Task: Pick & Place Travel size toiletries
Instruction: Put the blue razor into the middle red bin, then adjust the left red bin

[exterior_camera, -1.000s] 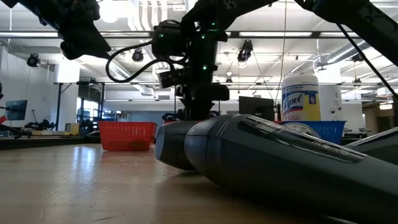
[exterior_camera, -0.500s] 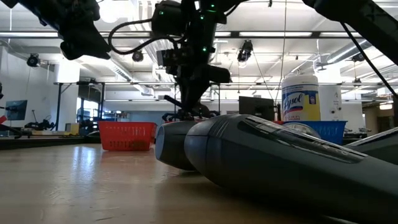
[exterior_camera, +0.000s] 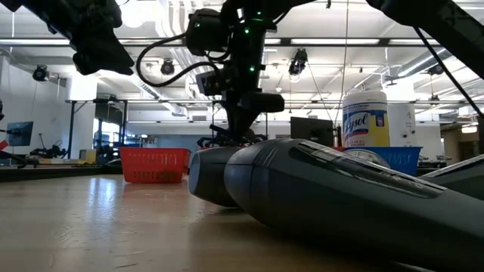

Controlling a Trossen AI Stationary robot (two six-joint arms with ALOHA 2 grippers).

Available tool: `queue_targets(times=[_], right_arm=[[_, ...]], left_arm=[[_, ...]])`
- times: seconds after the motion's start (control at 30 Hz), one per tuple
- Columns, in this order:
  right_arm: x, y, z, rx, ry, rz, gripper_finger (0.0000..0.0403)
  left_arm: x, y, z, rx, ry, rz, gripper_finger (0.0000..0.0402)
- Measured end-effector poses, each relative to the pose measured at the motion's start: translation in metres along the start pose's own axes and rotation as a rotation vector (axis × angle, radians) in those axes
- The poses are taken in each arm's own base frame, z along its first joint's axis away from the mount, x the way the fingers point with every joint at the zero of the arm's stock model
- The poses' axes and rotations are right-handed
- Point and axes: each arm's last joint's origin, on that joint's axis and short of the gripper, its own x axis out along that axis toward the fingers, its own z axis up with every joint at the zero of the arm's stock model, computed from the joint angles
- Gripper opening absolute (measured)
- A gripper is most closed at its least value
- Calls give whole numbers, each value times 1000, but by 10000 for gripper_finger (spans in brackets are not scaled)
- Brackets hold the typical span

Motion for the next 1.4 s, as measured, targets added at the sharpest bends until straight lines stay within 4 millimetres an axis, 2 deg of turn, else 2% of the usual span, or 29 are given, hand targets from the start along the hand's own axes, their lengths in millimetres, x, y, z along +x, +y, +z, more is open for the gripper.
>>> queue_targets(times=[0.2,0.57,0.8,0.93,1.1,1.2,1.33,1.4], right_arm=[[-3,0,1,78,-1,3,53],[-6,4,3,31,-2,4,33],[-20,5,1,63,-29,0,39],[-39,5,-2,184,-108,97,46],[-79,2,-11,370,-279,247,44],[-98,0,-19,464,-332,240,35],[-97,-4,-25,600,-356,246,22],[-91,-7,-28,659,-346,279,14]], left_arm=[[0,0,0,-7,-2,4,152],[0,1,0,-11,-11,21,152],[0,0,1,13,-14,19,152],[4,2,-4,31,6,27,152],[5,0,-1,43,-40,10,152],[5,1,-1,82,-48,38,151],[10,12,-5,25,-30,263,151],[15,17,-4,-10,3,282,151]])
